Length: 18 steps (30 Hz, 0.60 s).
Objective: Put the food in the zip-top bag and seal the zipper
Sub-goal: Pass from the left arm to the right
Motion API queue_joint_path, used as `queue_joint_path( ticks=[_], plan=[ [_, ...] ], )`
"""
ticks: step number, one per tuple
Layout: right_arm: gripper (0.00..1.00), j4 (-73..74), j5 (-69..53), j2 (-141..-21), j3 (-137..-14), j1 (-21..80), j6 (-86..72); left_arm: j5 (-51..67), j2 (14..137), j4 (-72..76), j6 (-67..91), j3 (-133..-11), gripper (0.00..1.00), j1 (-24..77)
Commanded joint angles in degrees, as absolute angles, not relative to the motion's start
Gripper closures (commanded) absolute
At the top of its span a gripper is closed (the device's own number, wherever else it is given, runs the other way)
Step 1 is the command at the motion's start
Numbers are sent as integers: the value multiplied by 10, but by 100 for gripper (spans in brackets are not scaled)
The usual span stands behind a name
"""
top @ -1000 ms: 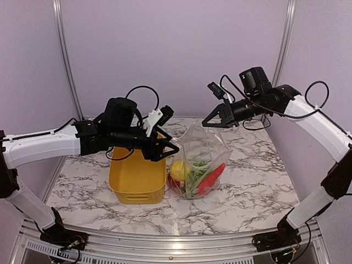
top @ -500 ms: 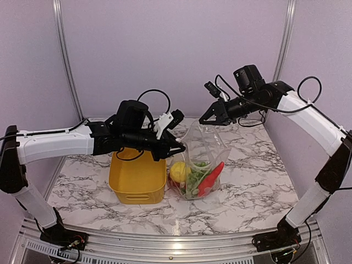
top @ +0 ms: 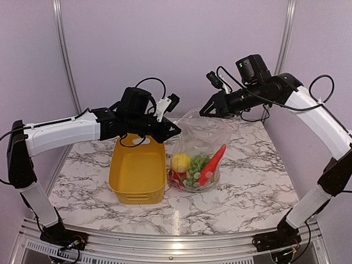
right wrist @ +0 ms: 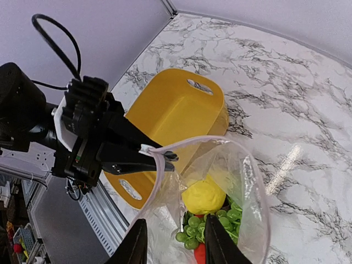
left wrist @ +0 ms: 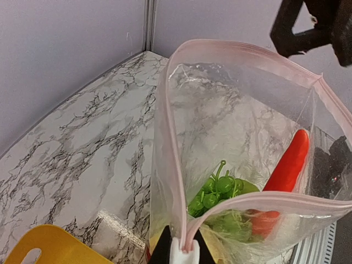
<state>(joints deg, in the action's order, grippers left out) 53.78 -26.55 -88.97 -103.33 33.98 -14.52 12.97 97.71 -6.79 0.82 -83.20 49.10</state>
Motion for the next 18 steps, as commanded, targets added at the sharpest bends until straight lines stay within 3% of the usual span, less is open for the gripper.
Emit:
queue_joint_path(
  ticks=[1,8,18],
  plan=[
    [66,576,-237,-907,-1053,414,-112,113,987,-119,90,-859,100,474],
    [61,630,-189,-975,-1126,474,-80,137,978,-122,95,-858,100,471],
    [61,664,-144,-1017,-1192,474,-71,170,907,-42,91,-776,100,471]
  ],
)
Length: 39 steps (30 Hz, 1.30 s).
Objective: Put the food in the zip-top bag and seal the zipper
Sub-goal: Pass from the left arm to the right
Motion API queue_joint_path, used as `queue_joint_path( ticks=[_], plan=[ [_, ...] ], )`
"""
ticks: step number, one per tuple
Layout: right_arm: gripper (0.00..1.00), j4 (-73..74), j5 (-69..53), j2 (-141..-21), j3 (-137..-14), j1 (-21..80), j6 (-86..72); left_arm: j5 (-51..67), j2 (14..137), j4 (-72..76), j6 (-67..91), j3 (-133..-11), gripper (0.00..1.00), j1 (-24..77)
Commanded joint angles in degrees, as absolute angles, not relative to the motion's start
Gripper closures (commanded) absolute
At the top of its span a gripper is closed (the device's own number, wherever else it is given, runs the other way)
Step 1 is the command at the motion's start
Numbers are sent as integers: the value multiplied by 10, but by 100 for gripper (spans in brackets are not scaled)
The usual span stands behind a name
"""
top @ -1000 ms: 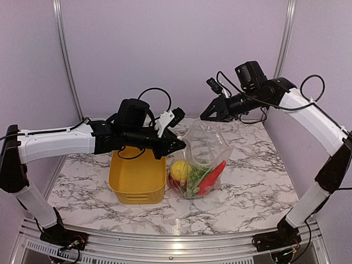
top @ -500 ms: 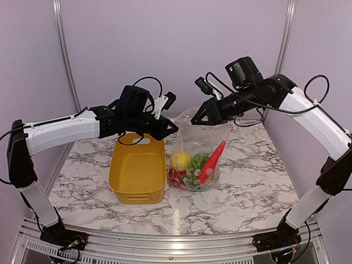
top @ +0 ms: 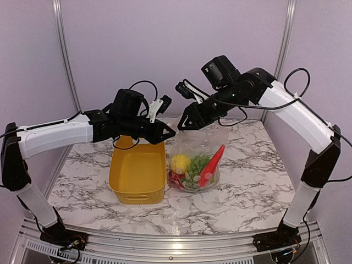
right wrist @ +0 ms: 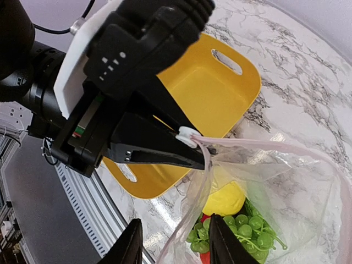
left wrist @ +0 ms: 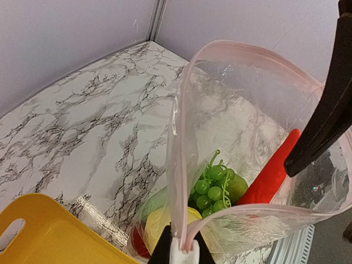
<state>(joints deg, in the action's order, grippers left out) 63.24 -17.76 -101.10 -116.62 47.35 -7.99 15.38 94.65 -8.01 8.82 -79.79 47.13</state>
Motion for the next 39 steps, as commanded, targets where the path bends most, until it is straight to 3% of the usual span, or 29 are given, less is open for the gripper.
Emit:
queue_joint_path(
  ticks=[1,9,13,16,20,22,25,28,30,32,35,37,39],
  plan=[
    [62,667,-144,-1019,-1191,474,-70,170,901,-38,90,-771,100,470],
    [78,657,-171,-1030,-1182,474,-67,205,873,-10,89,-746,100,464],
    [79,656,-181,-1039,-1204,474,-69,219,868,-20,89,-745,100,462],
    [74,644,-208,-1039,-1208,474,-74,230,867,-27,89,-746,100,460],
    [58,646,-211,-1046,-1210,475,-74,242,869,-45,89,-754,100,460],
    [56,649,-204,-1048,-1209,474,-72,251,870,-51,90,-756,100,458],
    [64,651,-172,-1047,-1211,474,-71,275,869,-48,98,-753,100,456],
    [78,646,-149,-1039,-1208,474,-67,295,863,-40,108,-745,100,453],
    [92,642,-141,-1033,-1201,475,-64,298,858,-33,111,-739,97,453],
    [100,632,-145,-1022,-1189,474,-63,289,850,-24,113,-730,91,452],
    [100,606,-173,-1001,-1163,474,-59,264,833,14,117,-701,63,453],
    [100,594,-190,-983,-1150,474,-59,249,816,56,117,-671,55,452],
    [100,581,-208,-966,-1135,474,-59,246,798,116,113,-632,54,453]
  ],
)
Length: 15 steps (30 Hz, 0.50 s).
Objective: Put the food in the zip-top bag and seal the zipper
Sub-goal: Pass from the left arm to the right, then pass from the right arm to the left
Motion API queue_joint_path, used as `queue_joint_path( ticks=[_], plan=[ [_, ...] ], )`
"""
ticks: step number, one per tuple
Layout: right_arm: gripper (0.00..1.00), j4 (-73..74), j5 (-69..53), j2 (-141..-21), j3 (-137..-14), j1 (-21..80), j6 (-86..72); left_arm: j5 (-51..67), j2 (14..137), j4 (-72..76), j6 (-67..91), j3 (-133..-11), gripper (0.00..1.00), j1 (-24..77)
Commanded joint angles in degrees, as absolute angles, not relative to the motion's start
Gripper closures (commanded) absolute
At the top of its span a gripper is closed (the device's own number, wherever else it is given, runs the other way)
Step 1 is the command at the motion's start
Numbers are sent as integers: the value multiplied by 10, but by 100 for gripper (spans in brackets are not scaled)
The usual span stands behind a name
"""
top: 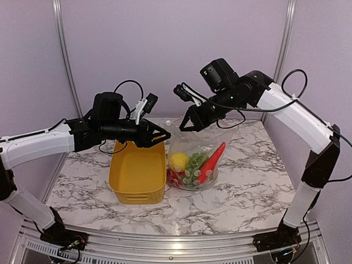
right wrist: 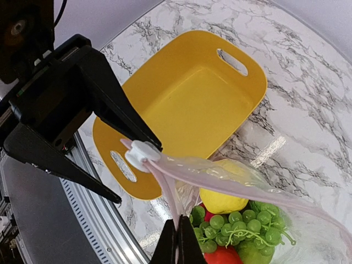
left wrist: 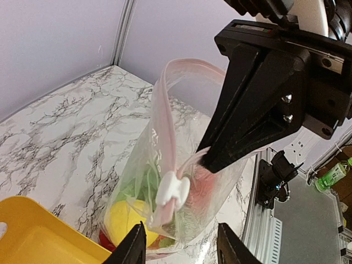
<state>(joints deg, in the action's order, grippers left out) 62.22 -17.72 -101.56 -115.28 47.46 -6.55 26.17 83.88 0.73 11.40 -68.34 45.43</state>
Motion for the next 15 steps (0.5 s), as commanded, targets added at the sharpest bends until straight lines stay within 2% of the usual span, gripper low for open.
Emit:
queue_joint_path(
  ticks=[1,5,15],
  plan=[
    [100,575,-217,-957,-1126,475,-59,243,791,142,114,-618,54,453],
    [100,569,-241,-945,-1098,474,-61,237,778,225,122,-585,54,453],
    [100,601,-247,-956,-1119,475,-52,266,824,248,96,-619,52,453]
  ],
)
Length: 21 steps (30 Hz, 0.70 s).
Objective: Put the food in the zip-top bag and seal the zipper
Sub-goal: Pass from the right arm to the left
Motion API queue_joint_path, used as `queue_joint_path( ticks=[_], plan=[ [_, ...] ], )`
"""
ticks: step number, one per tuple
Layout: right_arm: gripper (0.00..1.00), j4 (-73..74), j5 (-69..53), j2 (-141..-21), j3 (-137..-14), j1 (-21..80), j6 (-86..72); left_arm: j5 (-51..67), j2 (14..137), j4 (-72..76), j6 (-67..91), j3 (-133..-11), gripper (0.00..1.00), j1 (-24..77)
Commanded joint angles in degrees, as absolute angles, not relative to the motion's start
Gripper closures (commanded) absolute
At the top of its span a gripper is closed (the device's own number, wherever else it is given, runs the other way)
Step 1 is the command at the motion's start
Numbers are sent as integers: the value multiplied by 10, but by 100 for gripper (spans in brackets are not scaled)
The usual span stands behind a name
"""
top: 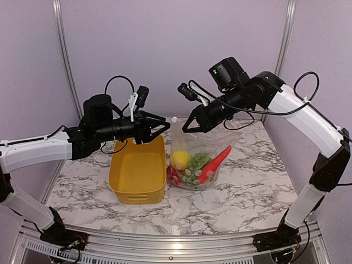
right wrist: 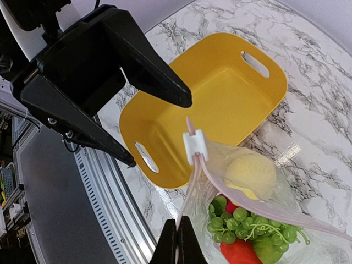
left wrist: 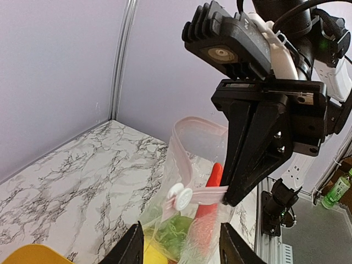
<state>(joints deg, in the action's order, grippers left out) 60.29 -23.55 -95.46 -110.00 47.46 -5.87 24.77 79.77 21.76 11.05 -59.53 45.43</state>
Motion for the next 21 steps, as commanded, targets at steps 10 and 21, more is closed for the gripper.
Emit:
queue_joint_path(
  ticks=[10,21],
  plan=[
    [100,617,-246,-960,-1123,474,-54,348,881,289,85,-636,63,453],
    [100,641,-218,-974,-1136,474,-54,371,896,293,84,-640,83,450]
  ],
)
